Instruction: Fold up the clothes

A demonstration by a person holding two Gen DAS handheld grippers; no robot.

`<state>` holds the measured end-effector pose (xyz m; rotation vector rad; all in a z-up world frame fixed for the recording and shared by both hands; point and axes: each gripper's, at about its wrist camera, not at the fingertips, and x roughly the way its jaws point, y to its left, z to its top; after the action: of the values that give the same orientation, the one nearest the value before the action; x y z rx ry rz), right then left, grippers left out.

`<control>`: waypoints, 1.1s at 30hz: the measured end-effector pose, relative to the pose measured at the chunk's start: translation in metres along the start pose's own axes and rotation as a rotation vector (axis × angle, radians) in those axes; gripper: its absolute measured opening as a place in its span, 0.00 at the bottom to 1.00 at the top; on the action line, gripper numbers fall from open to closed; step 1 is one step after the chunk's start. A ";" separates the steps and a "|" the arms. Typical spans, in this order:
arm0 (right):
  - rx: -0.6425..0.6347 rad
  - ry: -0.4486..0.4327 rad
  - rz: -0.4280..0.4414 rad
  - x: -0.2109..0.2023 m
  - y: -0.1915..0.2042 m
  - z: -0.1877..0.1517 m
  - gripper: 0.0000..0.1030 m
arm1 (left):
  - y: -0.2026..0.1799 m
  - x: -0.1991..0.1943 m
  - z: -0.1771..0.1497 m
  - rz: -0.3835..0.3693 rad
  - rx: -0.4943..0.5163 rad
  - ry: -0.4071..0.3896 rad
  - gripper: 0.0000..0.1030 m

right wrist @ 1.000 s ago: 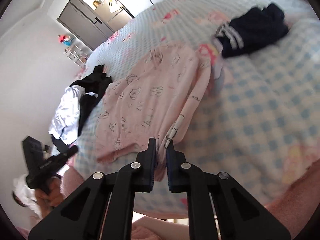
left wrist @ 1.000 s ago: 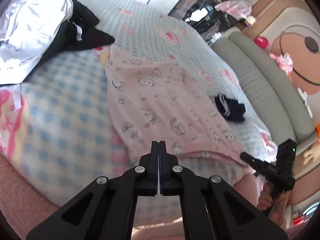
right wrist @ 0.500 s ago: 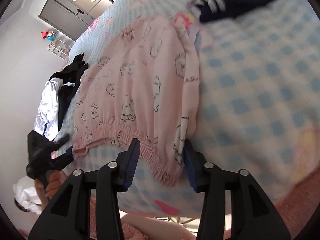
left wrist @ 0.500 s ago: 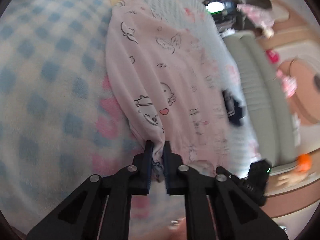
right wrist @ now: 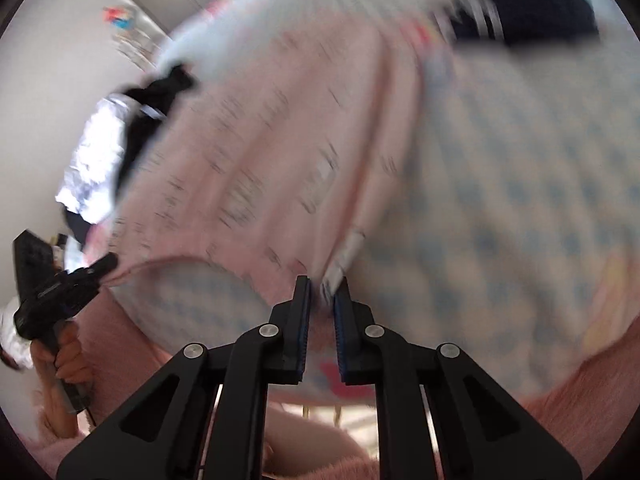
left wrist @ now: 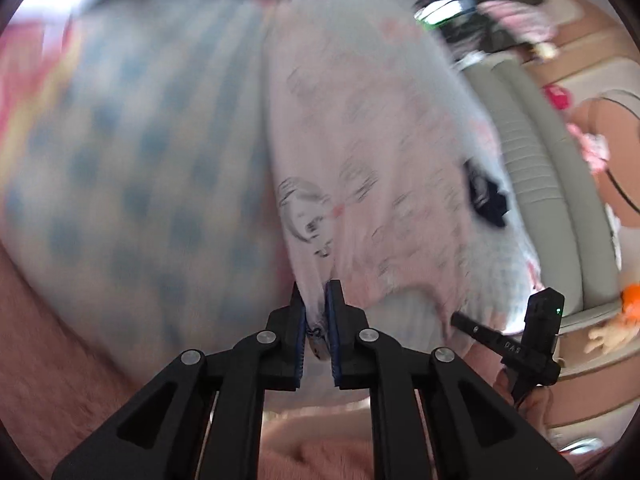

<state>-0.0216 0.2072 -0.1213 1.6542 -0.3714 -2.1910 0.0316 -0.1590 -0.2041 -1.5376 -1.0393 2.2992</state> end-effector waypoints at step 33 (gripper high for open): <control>-0.129 -0.064 0.001 -0.033 0.009 0.011 0.34 | -0.086 -0.001 0.002 0.218 0.373 -0.064 0.31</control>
<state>-0.0228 0.2132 -0.0862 1.5183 -0.2426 -2.2213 0.0118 -0.0975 -0.1478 -1.4904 -0.4314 2.5173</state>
